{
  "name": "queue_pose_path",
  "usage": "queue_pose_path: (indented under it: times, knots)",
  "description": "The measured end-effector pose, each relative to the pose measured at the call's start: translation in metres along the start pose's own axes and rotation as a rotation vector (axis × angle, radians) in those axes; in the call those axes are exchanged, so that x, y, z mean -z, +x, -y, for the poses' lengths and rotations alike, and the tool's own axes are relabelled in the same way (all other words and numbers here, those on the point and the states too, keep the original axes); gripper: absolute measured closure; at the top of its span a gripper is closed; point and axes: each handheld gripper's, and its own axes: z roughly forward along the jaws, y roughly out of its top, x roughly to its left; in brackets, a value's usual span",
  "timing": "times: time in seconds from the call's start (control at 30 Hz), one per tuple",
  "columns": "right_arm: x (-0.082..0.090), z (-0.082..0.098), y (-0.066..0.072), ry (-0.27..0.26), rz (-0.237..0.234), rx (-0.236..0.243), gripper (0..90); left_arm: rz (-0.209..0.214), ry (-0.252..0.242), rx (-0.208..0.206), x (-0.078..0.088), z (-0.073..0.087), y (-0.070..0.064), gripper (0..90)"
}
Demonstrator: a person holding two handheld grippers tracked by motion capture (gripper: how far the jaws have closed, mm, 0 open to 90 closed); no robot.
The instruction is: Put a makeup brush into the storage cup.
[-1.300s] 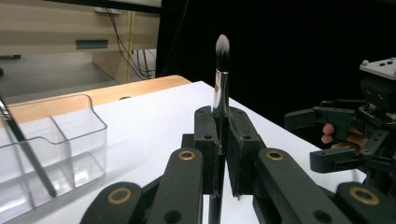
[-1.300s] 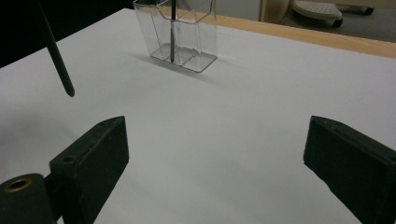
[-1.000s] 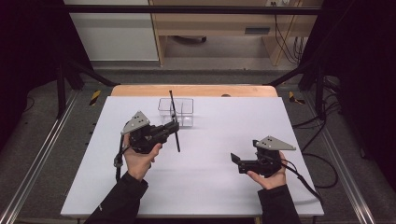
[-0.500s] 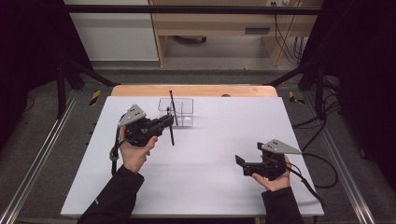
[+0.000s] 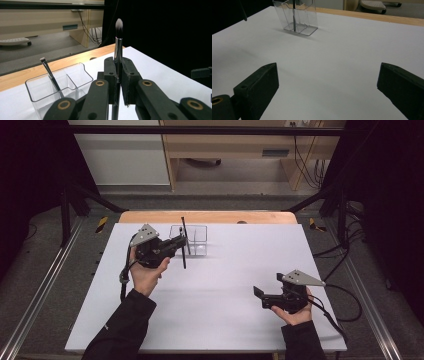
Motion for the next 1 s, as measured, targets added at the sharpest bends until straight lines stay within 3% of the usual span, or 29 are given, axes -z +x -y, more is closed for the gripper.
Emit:
queue_pose_path:
  times: [0.8,1.0]
  knots:
    - [0.000,0.000,-0.001,-0.009,0.001,-0.001,4.0,-0.072,0.020,-0.051,-0.029,-0.023,0.014,83.0]
    - [0.000,0.000,-0.001,-0.010,0.003,-0.001,4.1,-0.078,0.018,-0.047,-0.036,-0.027,0.018,83.0]
